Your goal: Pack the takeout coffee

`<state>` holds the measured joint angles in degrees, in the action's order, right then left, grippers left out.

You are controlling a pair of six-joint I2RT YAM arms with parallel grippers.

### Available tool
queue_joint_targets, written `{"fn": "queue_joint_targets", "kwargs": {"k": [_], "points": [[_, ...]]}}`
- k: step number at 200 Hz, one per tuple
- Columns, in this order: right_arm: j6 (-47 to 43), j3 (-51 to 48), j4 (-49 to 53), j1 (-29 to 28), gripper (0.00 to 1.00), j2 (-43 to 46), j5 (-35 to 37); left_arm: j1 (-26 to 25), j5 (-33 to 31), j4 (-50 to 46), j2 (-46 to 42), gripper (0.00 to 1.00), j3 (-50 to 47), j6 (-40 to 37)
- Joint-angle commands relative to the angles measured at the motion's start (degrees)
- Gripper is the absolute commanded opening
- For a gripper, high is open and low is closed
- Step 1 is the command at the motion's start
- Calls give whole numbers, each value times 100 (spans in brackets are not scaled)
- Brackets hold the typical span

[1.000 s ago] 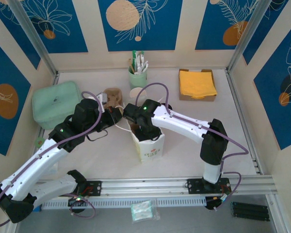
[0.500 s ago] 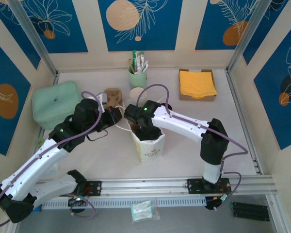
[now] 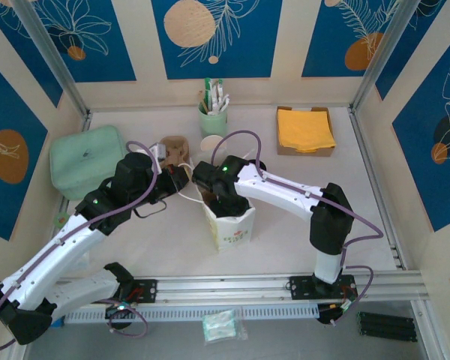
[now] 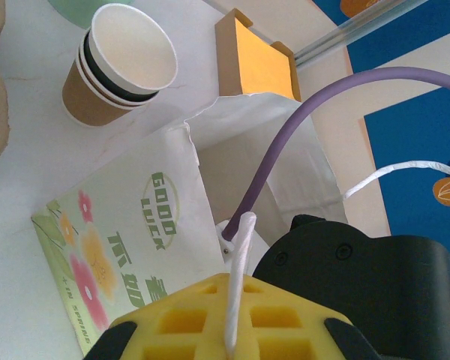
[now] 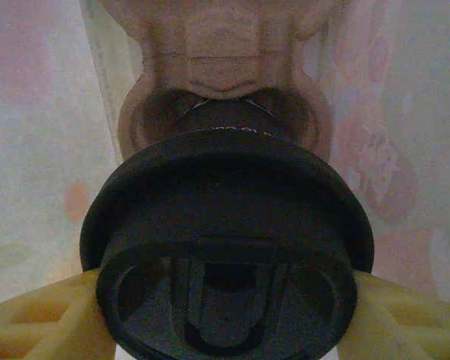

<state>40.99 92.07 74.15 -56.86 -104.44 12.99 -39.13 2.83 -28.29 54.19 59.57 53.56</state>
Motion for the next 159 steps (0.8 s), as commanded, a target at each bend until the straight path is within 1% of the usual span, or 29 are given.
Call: {"fn": "queue_joint_targets", "kwargs": {"k": [1, 159], "points": [[110, -240, -102, 45, 58, -134, -99, -39, -99, 14, -64, 0, 46, -56], [108, -325, -165, 36, 58, -173, -155, -33, -107, -2, -72, 0, 43, -63]]}}
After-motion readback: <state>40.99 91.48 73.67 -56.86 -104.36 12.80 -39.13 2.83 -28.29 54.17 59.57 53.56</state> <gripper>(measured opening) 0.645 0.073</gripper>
